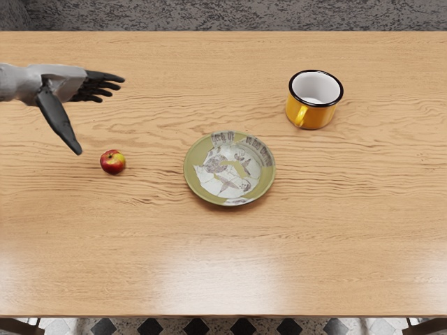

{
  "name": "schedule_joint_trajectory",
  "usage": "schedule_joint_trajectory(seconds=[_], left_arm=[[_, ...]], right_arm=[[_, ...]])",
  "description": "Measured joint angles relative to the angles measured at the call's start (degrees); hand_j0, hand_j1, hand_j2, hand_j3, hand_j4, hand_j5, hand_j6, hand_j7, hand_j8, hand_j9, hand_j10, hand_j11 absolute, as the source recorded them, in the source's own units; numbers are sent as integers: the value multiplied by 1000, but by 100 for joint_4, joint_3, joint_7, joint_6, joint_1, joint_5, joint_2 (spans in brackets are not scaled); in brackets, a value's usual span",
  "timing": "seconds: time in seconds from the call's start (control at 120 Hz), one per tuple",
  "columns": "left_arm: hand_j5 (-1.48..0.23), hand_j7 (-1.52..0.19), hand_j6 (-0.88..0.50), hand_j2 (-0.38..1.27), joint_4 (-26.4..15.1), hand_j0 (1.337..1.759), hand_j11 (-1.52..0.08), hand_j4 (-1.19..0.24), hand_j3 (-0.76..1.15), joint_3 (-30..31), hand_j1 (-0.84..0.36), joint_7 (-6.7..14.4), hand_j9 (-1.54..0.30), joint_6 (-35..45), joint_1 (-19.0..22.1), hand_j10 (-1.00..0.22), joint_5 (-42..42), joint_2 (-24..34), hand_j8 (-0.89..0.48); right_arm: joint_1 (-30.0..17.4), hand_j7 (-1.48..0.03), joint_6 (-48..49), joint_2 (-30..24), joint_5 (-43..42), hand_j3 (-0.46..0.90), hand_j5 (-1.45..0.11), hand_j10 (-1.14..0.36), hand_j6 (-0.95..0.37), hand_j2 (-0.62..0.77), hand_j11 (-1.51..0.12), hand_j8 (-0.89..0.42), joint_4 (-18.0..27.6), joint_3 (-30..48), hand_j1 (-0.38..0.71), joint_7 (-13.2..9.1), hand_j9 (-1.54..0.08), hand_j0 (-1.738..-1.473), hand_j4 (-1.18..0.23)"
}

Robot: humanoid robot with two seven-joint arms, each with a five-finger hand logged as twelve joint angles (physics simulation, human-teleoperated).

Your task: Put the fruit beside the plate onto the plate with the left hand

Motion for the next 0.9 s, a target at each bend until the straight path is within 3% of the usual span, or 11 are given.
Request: schedule_joint_trajectory(seconds=[0.142,0.175,0.233,0.275,0.325,0.392,0.542,0.683,0.9], left_arm=[[-27,-27,-25,5,-92,1658,-26,-24,0,-5,326,56,-27,-1,-62,-24,86,-43,-25],[-27,-27,-26,5,-108,1658,-26,-25,0,-22,326,334,-27,-2,-228,-24,100,-82,-25],[-27,-27,-25,5,-181,1658,-26,-24,0,-46,326,1145,-27,-2,-409,-24,109,-237,-25],[-27,-27,-25,5,-288,1658,-26,-24,0,-49,326,1577,-27,-1,-467,-23,139,-327,-25],[-27,-27,-25,5,-468,1658,-27,-24,0,-48,325,1911,-27,-1,-536,-24,348,-488,-25],[-28,-28,-26,5,-799,1658,-27,-25,0,-27,325,2167,-27,58,-425,-24,933,-594,-25],[-29,-29,-27,5,-1356,1658,-28,-26,0,-3,324,2385,-29,840,104,-25,2381,-847,-27],[-41,-41,-37,7,-1550,1658,-40,-35,0,5,313,2435,-41,1737,595,-35,3461,-1238,-36],[-70,-70,-59,12,-1560,1658,-69,-57,0,222,287,2451,-69,2154,690,-57,4186,-1296,-58]], right_arm=[[-20,0,28,0,10,0,0,0,0,0,0,0,0,0,-349,-3,0,-1658,0],[-22,0,31,0,9,0,0,0,0,0,0,0,0,0,-349,-3,0,-1658,0],[-24,0,34,0,9,0,0,0,0,0,0,0,0,-1,-349,-4,0,-1658,0],[-25,0,36,0,9,0,0,0,0,0,0,0,0,0,-349,-4,0,-1658,0],[-26,0,37,0,9,0,0,0,0,0,0,0,0,-2,-349,-4,0,-1658,0],[-26,0,38,0,9,0,0,0,0,0,0,0,0,-3,-349,-4,0,-1658,0],[-27,0,38,0,7,0,0,0,0,0,0,0,0,-6,-349,-4,0,-1658,0],[-28,0,39,0,7,0,0,0,0,0,0,0,0,-8,-349,-4,0,-1658,0],[-28,0,39,0,5,0,0,0,0,0,0,0,0,-6,-349,-4,0,-1658,0]])
